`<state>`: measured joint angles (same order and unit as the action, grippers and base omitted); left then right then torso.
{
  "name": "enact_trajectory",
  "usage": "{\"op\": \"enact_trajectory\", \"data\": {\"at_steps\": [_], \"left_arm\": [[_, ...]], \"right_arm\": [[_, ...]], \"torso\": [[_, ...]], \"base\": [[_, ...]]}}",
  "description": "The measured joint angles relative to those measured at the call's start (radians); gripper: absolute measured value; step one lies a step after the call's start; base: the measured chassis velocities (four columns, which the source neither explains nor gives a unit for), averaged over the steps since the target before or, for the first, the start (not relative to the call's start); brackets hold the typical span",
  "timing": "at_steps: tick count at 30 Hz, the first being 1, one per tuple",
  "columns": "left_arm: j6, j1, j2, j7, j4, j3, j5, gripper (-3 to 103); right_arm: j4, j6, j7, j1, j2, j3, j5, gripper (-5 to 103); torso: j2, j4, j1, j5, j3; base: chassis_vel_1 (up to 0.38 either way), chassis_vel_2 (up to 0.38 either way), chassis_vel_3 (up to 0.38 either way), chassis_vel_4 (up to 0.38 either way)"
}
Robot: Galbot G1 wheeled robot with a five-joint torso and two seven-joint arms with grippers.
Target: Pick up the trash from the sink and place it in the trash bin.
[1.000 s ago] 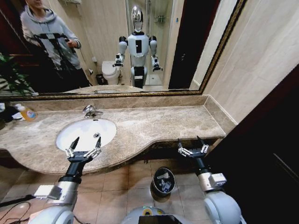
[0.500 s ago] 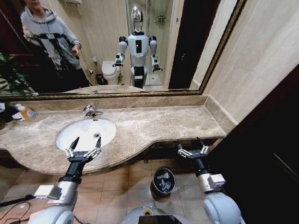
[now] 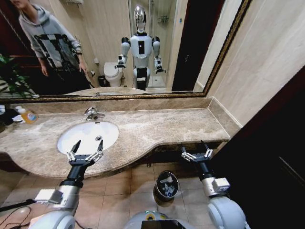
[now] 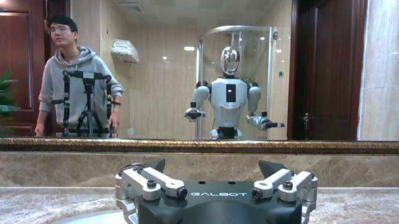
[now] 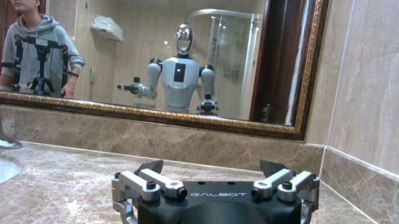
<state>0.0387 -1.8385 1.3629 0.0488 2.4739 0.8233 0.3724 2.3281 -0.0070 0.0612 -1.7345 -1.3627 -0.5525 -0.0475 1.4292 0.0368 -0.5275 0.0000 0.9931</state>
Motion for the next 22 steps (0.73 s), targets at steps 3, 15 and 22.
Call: {"op": "enact_trajectory", "data": {"at_steps": [3,15,22], "left_arm": [[0.0,0.0,0.0,0.0,0.0,0.0,0.0,100],[0.0,0.0,0.0,0.0,0.0,0.0,0.0,100],[0.0,0.0,0.0,0.0,0.0,0.0,0.0,100]], "right_arm": [[0.0,0.0,0.0,0.0,0.0,0.0,0.0,100],[0.0,0.0,0.0,0.0,0.0,0.0,-0.001,100],[0.0,0.0,0.0,0.0,0.0,0.0,-0.001,100]], "torso": [[0.0,0.0,0.0,0.0,0.0],[0.0,0.0,0.0,0.0,0.0],[0.0,0.0,0.0,0.0,0.0]], "base": [[0.0,0.0,0.0,0.0],[0.0,0.0,0.0,0.0],[0.0,0.0,0.0,0.0]]}}
